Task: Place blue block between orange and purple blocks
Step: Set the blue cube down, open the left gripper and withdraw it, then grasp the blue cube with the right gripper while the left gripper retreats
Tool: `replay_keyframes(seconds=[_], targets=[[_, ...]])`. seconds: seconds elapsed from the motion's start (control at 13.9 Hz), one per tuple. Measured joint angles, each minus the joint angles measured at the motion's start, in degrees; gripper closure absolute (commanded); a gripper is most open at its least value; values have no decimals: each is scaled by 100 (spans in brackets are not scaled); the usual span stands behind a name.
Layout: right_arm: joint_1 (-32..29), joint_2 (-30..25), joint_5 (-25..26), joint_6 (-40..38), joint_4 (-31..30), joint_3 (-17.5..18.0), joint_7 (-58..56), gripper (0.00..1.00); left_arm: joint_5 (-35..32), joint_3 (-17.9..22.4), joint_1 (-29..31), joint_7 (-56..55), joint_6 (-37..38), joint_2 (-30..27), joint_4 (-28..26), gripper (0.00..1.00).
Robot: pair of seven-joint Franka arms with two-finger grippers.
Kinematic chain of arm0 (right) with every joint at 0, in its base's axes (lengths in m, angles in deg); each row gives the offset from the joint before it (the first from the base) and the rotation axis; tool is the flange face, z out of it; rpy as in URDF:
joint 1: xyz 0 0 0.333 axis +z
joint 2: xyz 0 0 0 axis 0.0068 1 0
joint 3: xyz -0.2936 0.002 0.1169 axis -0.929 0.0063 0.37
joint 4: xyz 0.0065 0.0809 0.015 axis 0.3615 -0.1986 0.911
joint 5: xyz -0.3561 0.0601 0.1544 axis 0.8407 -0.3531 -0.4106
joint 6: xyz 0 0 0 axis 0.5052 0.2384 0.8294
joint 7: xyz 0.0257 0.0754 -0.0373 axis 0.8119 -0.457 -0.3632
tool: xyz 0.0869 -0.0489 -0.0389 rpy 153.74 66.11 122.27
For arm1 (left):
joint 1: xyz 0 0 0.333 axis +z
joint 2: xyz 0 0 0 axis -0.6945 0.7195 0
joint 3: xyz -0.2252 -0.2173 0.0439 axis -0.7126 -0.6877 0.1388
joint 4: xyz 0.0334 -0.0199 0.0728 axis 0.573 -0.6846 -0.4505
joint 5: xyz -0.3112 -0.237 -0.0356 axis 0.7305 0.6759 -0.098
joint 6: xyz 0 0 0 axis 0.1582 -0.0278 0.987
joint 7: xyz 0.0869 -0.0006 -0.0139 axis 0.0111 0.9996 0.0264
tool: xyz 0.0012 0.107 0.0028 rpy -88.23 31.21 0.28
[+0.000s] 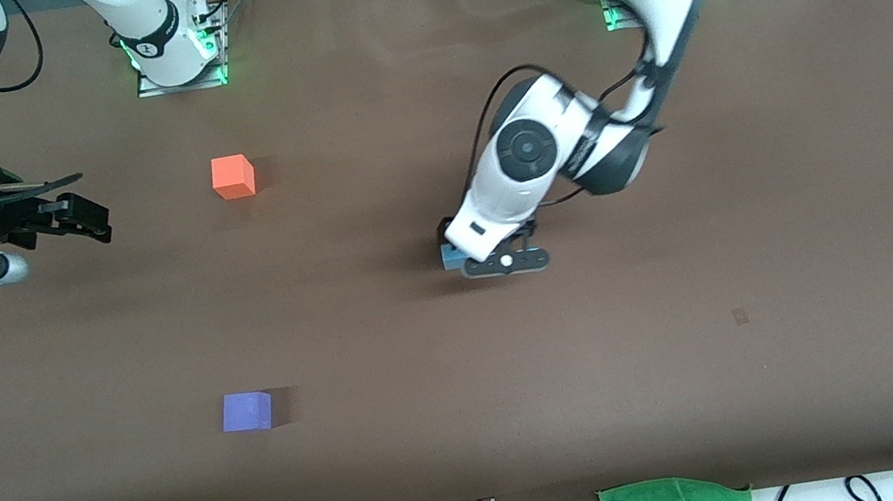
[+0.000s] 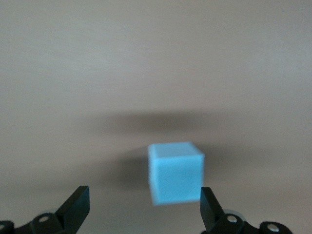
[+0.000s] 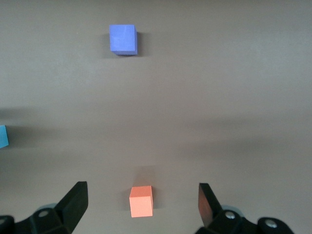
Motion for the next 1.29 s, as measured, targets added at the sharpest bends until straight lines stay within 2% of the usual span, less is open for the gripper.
replay_keyframes(seconds=[0.29, 0.57, 0.79, 1.0, 1.29], targets=[[202, 550, 0, 93, 40, 41, 1, 0, 3, 6, 1053, 1647, 1764, -1044, 5, 0], [569, 1014, 24, 103, 64, 63, -17, 0, 6, 9, 1938, 2859, 2461, -1598, 0, 0], [1063, 1302, -139, 358, 90, 87, 117, 0, 37, 9, 2329, 3132, 2836, -1995, 3, 0], [1726, 1681, -476, 1188, 91, 120, 1138, 0, 44, 14, 2524, 3091, 3310, -2449, -7, 0], [2888, 2722, -489, 2600, 383, 134, 2973, 0, 278, 94, 3016, 3275, 3580, -2770, -114, 0]])
